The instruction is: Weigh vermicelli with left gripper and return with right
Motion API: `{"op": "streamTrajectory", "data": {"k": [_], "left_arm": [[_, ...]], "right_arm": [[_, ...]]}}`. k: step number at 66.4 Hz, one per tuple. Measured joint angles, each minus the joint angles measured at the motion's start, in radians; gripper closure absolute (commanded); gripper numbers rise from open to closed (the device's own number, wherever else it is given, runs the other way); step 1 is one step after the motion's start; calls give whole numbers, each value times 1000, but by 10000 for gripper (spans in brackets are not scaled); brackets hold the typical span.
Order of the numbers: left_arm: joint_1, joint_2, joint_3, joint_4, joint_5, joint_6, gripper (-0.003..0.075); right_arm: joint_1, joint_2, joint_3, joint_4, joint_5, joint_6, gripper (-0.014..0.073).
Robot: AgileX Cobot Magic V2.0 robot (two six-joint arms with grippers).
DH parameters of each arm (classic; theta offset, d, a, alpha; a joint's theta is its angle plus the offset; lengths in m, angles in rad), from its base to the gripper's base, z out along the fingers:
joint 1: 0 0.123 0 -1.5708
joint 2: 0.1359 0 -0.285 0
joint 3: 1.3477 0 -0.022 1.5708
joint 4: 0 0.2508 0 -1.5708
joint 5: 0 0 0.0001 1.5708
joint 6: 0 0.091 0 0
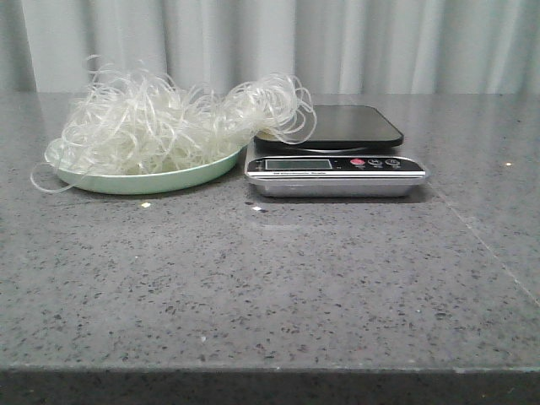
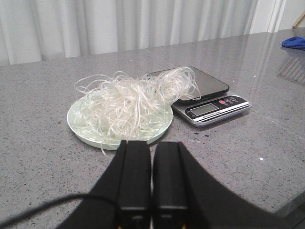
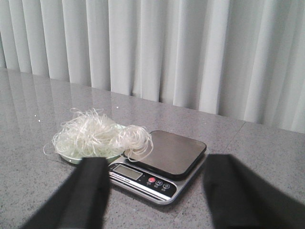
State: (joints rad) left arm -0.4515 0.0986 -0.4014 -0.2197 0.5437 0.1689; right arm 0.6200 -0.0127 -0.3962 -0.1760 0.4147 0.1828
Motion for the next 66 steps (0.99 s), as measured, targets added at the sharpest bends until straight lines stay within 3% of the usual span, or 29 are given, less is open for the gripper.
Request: {"op": "streamTrajectory", "data": {"k": [9,51,66], "left_arm": [[0,0,0,0,0,0,594],[4,0,12,5,-3,0,594],[134,-20,128,87,-128,0,594]], "right_arm": [[0,0,5,0,28,0,391],[0,0,5,0,32,0,393],[0,0,5,0,32,0,393]]}}
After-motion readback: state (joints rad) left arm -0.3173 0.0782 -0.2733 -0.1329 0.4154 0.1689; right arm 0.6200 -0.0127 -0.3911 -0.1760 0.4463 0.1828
